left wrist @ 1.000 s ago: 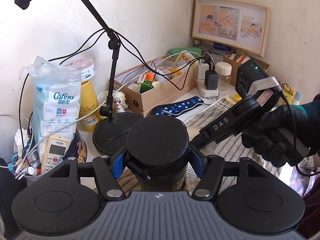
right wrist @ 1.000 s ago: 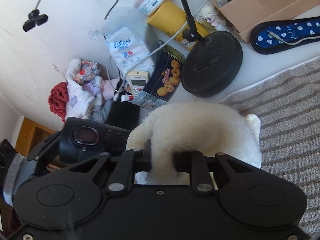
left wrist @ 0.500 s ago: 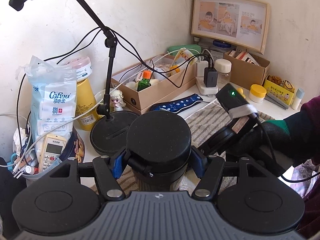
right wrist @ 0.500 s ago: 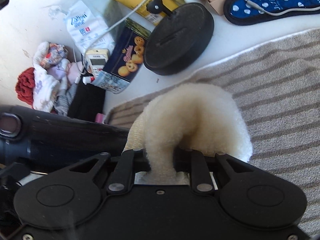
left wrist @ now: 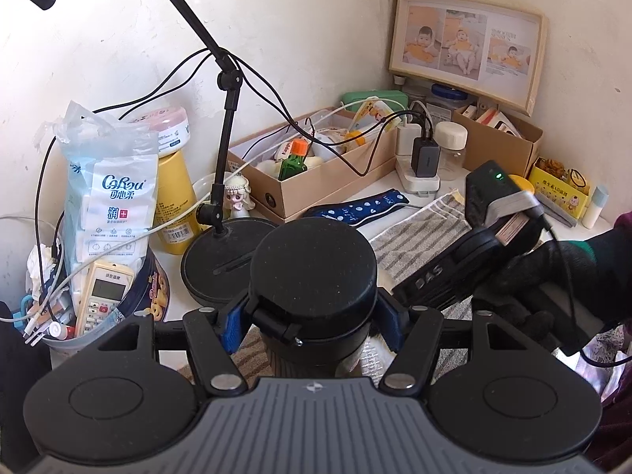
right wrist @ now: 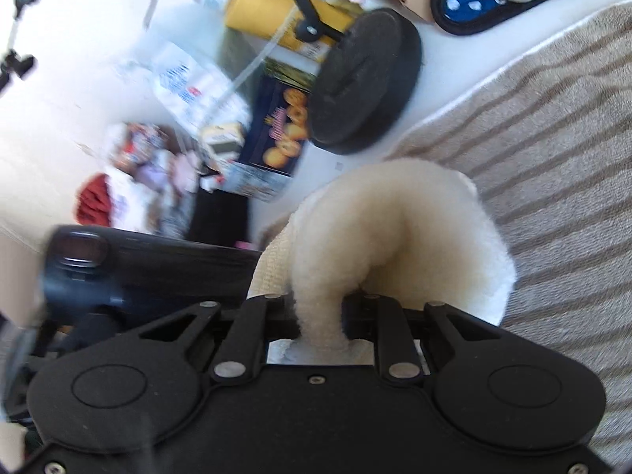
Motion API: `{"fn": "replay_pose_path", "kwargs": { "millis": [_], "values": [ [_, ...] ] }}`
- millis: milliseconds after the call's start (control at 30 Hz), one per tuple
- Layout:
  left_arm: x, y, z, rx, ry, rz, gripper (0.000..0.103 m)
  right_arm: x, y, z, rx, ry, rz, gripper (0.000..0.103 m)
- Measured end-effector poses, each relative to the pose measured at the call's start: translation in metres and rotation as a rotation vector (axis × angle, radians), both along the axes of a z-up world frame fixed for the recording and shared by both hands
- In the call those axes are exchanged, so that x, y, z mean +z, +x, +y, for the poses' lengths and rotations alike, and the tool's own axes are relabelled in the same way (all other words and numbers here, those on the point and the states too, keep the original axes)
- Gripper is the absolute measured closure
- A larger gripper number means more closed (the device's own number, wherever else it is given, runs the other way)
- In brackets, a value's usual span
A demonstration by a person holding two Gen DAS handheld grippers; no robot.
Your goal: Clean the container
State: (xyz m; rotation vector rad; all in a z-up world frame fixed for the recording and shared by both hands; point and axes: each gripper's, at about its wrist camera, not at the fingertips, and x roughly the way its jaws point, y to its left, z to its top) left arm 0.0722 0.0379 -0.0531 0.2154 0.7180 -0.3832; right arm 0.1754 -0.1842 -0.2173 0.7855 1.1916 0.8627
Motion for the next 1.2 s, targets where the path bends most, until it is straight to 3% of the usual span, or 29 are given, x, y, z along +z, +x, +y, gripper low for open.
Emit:
{"fn": "replay_pose_path", "kwargs": {
  "millis": [133,433,767,1100,1200],
  "values": [
    [0.000,0.001,0.002,0.009,-0.009,0.004,0.039,0.017,-0.003,-0.006,-0.020,0.097,-0.001,0.086],
    [-0.001,0.002,0.006,0.016,-0.020,0.007,0.039,0.050,-0.006,-0.011,-0.025,0.214,-0.030,0.086],
    [-0.002,0.001,0.008,0.022,-0.027,0.006,0.039,0.050,-0.010,-0.024,-0.092,0.309,0.012,0.086],
    [-0.002,0.002,0.006,0.015,-0.021,0.004,0.039,0.100,-0.011,-0.020,-0.041,0.393,-0.107,0.086],
    [-0.002,0.002,0.007,0.018,-0.024,0.006,0.039,0.113,-0.013,-0.012,-0.003,0.351,-0.172,0.086]
  ]
}}
